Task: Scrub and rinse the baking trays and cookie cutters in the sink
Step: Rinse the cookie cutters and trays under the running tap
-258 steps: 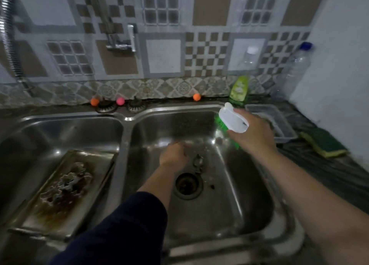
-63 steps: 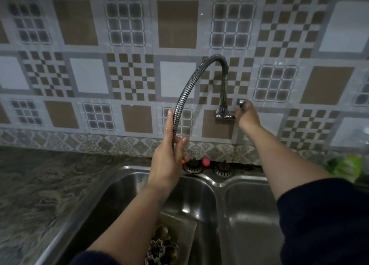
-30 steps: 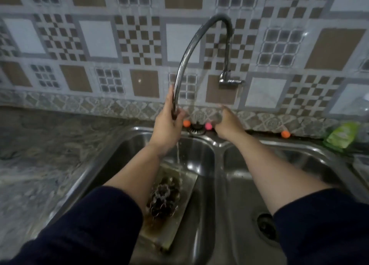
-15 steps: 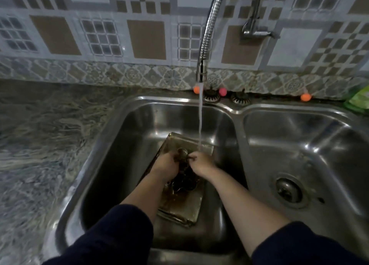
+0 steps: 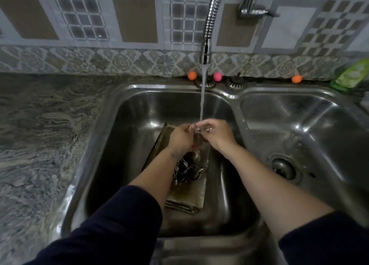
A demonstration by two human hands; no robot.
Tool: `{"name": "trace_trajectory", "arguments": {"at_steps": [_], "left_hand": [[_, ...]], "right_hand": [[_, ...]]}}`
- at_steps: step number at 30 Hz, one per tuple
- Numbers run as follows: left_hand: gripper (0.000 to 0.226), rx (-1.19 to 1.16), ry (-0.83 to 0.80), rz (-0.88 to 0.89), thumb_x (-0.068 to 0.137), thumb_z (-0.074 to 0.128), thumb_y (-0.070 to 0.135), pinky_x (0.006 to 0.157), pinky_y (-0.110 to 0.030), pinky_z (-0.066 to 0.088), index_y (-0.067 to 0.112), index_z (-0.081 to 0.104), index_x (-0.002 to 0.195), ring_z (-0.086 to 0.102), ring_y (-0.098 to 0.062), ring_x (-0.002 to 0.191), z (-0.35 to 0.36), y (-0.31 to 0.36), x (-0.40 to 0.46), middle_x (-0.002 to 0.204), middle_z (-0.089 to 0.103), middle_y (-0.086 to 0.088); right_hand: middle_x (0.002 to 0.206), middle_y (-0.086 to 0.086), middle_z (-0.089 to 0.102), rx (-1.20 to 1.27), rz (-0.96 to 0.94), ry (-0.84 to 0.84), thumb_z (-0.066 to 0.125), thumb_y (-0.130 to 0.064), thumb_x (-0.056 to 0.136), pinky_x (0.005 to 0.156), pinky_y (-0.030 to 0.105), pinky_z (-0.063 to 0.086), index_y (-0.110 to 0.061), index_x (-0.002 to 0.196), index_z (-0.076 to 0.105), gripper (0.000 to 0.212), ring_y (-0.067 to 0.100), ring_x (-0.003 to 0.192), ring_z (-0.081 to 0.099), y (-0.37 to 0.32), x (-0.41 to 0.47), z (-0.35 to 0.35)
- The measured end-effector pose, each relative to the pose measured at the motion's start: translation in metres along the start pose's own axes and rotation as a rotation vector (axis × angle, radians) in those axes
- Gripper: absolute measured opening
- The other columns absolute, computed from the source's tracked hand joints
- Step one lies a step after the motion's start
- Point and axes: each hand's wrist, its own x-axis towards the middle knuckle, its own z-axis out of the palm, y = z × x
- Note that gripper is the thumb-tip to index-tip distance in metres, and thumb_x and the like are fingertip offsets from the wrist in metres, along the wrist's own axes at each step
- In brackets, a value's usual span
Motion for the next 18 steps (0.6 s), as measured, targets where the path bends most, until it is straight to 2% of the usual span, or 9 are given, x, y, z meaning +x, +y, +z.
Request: {"name": "trace_trajectory", "arguments": {"at_steps": [3,6,10,12,14,15,18], "left_hand": [[0.018,-0.101,0.025,0.046,0.101,0.048,0.021,0.069,-0.032,0.060,0.011,0.063,0.097,0.072,-0.025,0.082,0.005,0.002,-0.004,0.095,0.071,-0.014],[0.020,-0.087,0.053,0.099,0.100,0.049,0.018,0.080,-0.038,0.059,0.017,0.064,0.086,0.072,-0.024,0.087,0.005,0.005,-0.003,0.094,0.072,-0.012],[0.022,-0.022,0.050,0.144,0.101,0.047,0.019,0.068,-0.027,0.057,0.018,0.063,0.085,0.070,-0.020,0.085,0.004,0.011,-0.007,0.093,0.072,-0.009],[0.021,0.011,0.043,0.217,0.100,0.047,0.018,0.069,-0.025,0.056,0.020,0.064,0.088,0.068,-0.015,0.079,0.004,0.014,-0.011,0.090,0.071,-0.005],[0.025,0.019,0.018,0.270,0.099,0.044,0.007,0.060,-0.018,0.049,0.021,0.064,0.094,0.061,-0.009,0.067,0.006,0.014,-0.016,0.088,0.068,-0.002],[0.029,0.018,0.009,0.287,0.098,0.042,0.001,0.059,-0.015,0.046,0.021,0.063,0.098,0.059,-0.008,0.067,0.007,0.013,-0.018,0.092,0.067,-0.003],[0.038,-0.098,-0.001,0.227,0.097,0.041,-0.002,0.069,-0.019,0.050,0.017,0.050,0.129,0.062,-0.013,0.090,0.008,0.012,-0.018,0.117,0.062,-0.005]], "right_hand": [[0.095,-0.004,0.071,0.088,0.006,0.040,0.066,-0.001,0.084,0.086,0.032,0.056,-0.028,0.090,0.071,0.027,0.013,0.090,0.067,0.001,-0.004,-0.002],[0.095,-0.003,0.070,0.219,0.061,0.047,0.064,-0.006,0.088,0.091,0.033,0.054,-0.018,0.099,0.073,0.019,0.013,0.093,0.067,-0.004,-0.006,-0.007],[0.104,-0.003,0.068,0.163,0.112,-0.012,0.054,-0.016,0.096,0.089,0.036,0.055,-0.025,0.107,0.070,0.022,0.015,0.096,0.065,-0.007,-0.007,-0.012],[0.106,0.001,0.068,0.262,0.199,-0.033,0.046,-0.022,0.100,0.088,0.038,0.056,-0.025,0.108,0.067,0.023,0.018,0.094,0.066,-0.012,-0.008,-0.011],[0.106,0.006,0.069,0.414,0.236,-0.015,0.047,-0.022,0.099,0.088,0.037,0.056,-0.021,0.104,0.067,0.020,0.021,0.096,0.067,-0.015,-0.006,-0.008],[0.106,0.005,0.069,0.433,0.228,0.004,0.051,-0.020,0.098,0.087,0.033,0.056,-0.020,0.104,0.068,0.018,0.019,0.095,0.067,-0.017,-0.006,-0.006],[0.109,-0.001,0.066,0.481,0.214,0.080,0.056,-0.005,0.093,0.070,0.016,0.051,-0.017,0.111,0.064,0.023,0.005,0.088,0.063,-0.018,-0.010,-0.004]]}}
